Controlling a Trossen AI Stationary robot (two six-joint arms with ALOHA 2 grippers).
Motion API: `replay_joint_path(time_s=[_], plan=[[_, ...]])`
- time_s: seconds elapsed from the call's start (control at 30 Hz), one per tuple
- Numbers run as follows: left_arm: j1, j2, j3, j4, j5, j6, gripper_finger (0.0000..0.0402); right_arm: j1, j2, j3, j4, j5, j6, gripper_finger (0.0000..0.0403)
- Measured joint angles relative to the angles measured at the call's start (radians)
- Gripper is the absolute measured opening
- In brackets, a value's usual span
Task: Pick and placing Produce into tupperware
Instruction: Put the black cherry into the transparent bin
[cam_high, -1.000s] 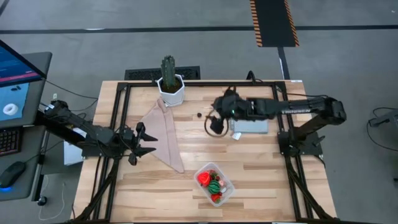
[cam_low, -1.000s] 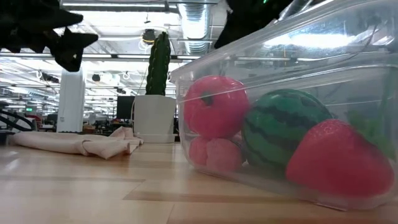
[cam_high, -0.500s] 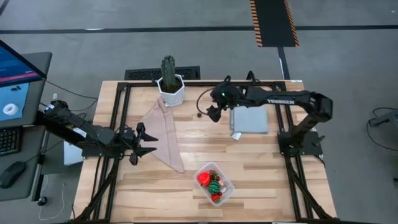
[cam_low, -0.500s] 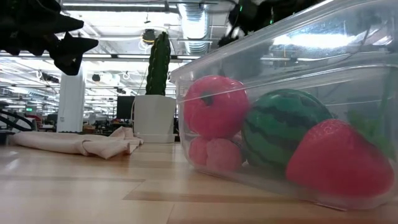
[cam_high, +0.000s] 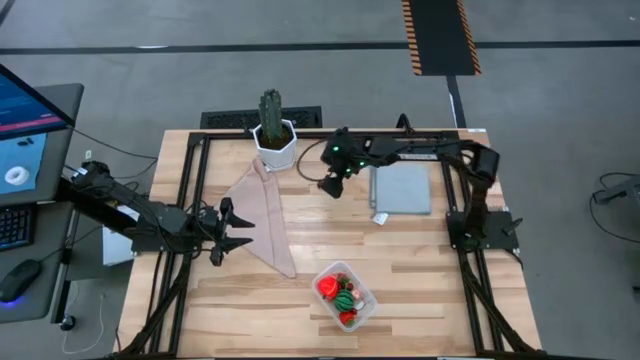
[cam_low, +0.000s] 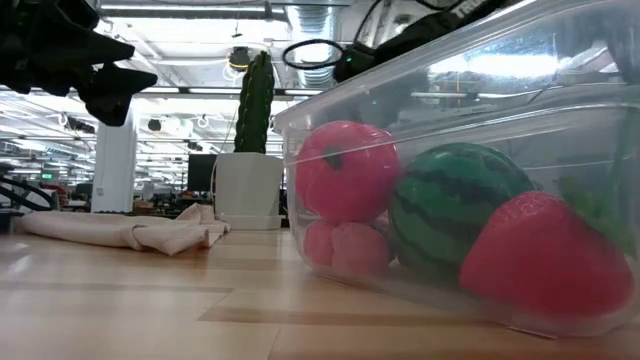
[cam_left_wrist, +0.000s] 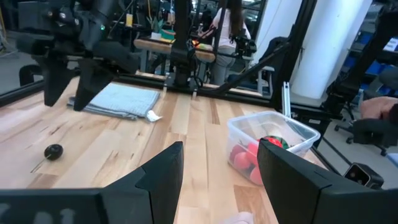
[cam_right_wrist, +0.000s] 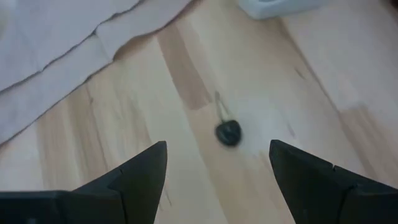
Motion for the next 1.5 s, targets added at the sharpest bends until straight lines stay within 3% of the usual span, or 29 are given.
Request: replay_joint_path(time_s=[0.33,0.53,1.5], plan=[[0.000,0.000,0.000,-0.004,0.001,-0.007,0.0195,0.015,0.179,0.202,-0.186,0.005,-0.092,0.0305],[0.000,0.001,0.000,-0.014,0.002,-0.015,0.0195,0.016,0.248,0.250,-0.227,0.029,-0.093,0.0305],[0.000,0.000,0.000,-0.032,0.004,-0.019,0.0195,0.009,0.263,0.264,-0.191,0.056,-0.074,0.0305]])
